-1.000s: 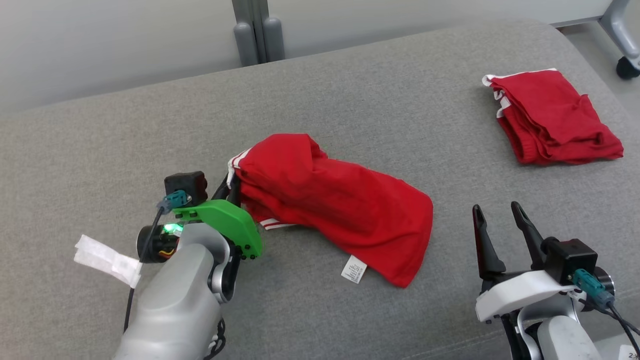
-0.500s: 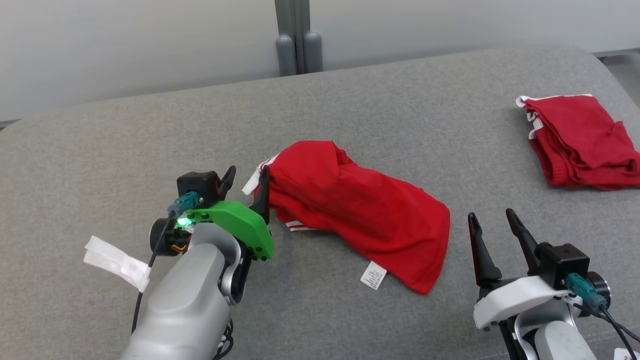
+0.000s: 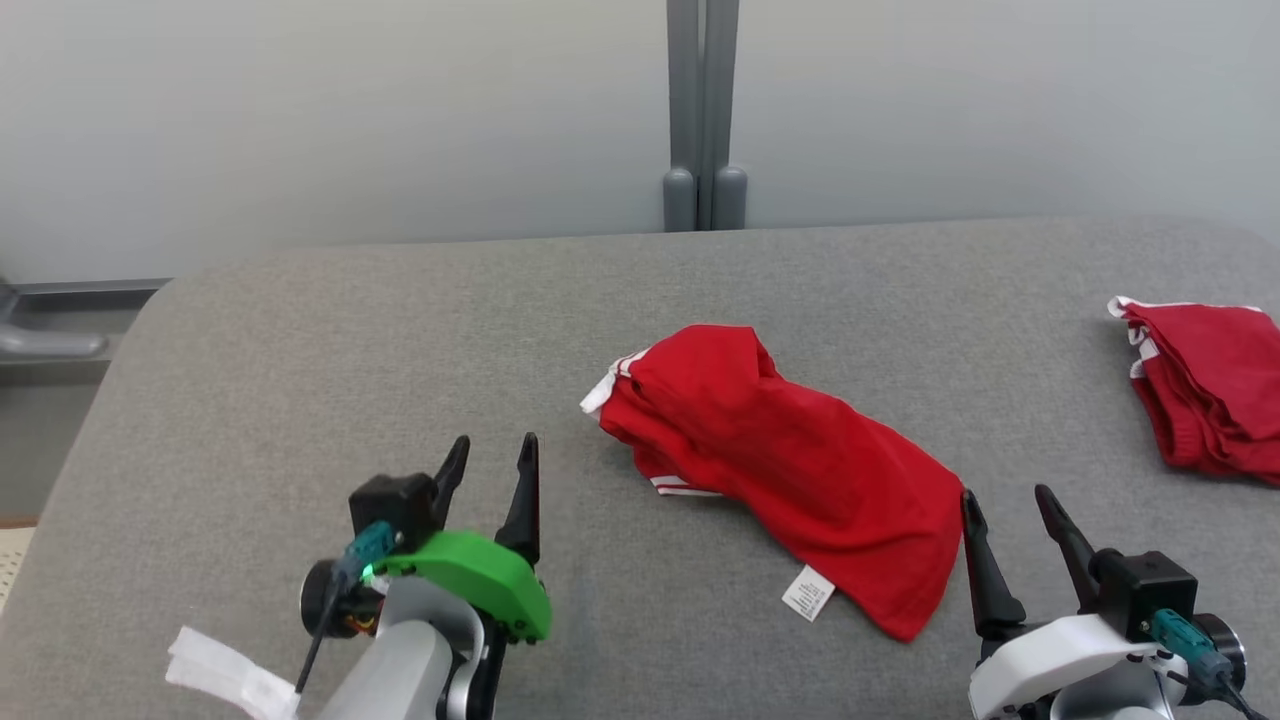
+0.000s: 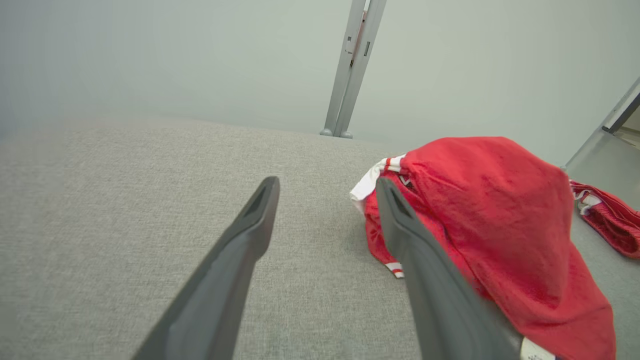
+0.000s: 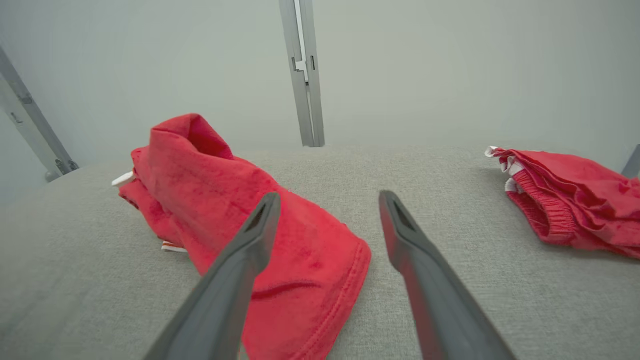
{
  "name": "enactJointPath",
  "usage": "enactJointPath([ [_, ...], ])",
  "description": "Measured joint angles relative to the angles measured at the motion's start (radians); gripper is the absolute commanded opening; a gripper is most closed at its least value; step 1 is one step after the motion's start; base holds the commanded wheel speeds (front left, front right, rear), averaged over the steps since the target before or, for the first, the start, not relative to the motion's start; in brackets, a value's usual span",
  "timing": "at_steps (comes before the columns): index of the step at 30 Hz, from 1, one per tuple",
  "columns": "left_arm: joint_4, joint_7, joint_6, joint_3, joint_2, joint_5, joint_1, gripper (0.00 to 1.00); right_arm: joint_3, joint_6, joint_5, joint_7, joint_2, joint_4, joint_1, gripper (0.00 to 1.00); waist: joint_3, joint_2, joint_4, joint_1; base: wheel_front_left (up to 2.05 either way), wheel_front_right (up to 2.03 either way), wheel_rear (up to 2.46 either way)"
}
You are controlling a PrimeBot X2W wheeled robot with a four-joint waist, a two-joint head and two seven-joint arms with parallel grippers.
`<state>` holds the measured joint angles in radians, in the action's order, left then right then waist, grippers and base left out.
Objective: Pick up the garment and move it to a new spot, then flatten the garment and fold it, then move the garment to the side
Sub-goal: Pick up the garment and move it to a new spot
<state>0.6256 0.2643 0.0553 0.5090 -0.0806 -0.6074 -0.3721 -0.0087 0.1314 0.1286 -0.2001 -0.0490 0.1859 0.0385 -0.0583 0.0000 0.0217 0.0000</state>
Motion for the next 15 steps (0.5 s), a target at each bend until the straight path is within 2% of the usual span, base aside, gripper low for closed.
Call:
enactJointPath([
  [10, -0.208, 0.0, 0.066, -0.089, -0.029, 0.071, 0.263, 1.0, 0.023, 0.0, 0.022, -0.006, 0.0, -0.004, 0.062, 1.0, -0.058, 0.0, 0.054, 0.0, 0.0, 0.0, 0.0],
  [15, -0.263, 0.0, 0.077, -0.106, -0.031, 0.102, 0.331, 1.0, 0.029, 0.0, 0.03, -0.01, 0.0, 0.005, 0.078, 1.0, -0.069, 0.0, 0.066, 0.0, 0.0, 0.0, 0.0],
])
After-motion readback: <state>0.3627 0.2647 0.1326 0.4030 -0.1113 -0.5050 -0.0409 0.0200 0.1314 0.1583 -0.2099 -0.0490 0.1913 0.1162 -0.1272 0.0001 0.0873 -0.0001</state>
